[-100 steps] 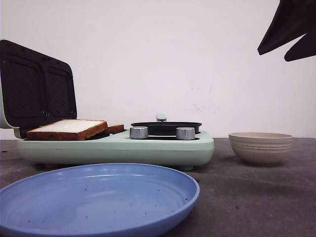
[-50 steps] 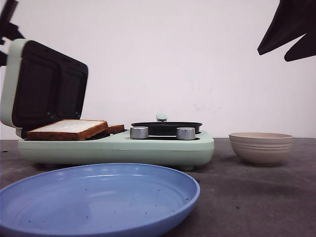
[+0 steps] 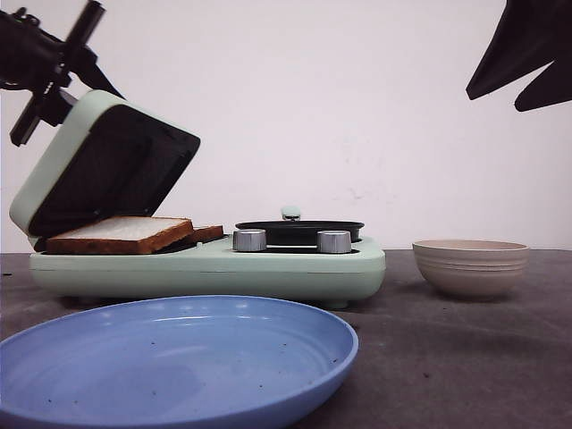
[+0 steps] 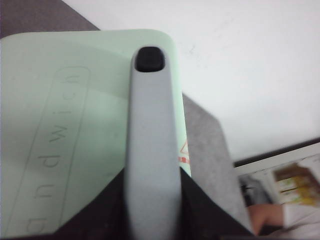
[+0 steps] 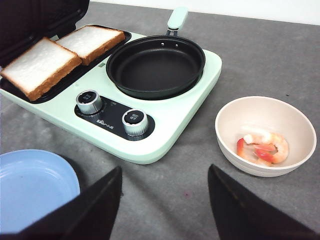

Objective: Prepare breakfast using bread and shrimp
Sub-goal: 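Pull the lid down over the bread with the left gripper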

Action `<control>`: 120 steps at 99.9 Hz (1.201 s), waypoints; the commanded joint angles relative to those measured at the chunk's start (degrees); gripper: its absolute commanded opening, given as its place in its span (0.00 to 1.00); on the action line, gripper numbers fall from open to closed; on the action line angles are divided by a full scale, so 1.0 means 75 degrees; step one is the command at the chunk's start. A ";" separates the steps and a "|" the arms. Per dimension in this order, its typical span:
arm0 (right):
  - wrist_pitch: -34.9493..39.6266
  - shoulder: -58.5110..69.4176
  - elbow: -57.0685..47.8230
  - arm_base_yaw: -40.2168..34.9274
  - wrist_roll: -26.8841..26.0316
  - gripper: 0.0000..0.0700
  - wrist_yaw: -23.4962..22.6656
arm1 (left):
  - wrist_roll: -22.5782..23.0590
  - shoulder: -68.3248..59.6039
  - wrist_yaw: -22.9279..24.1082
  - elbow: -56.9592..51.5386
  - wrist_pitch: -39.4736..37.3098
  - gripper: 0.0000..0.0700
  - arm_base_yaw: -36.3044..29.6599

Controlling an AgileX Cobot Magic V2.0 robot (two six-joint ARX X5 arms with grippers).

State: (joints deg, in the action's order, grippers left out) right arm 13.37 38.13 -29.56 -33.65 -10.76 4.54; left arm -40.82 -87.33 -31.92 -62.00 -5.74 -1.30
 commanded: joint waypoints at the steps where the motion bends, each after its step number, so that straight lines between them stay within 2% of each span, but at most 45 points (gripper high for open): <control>1: -0.0061 0.0050 -0.0064 -0.0044 -0.0082 0.47 0.0003 | 0.1040 -0.0306 0.0487 0.0041 0.0475 0.01 -0.0023; 48: -0.0061 0.0050 -0.0064 -0.0044 -0.0082 0.47 0.0003 | 0.2818 -0.0306 0.2378 0.0041 0.1399 0.01 -0.1335; 78: -0.0061 0.0050 -0.0064 -0.0044 -0.0085 0.47 0.0003 | 0.3625 -0.0335 0.3459 0.0041 0.1580 0.01 -0.2043; 91: -0.0061 0.0050 -0.0064 -0.0044 -0.0085 0.47 0.0003 | 0.3818 -0.0434 0.3727 0.0044 0.1661 0.01 -0.2206; 120: -0.0061 0.0050 -0.0064 -0.0044 -0.0111 0.47 0.0003 | 0.4173 -0.0769 0.3888 0.0044 0.1856 0.01 -0.2340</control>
State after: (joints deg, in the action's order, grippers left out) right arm 13.37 38.13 -29.56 -33.65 -10.79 4.54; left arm -15.73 -90.41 -3.73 -62.43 3.14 -19.51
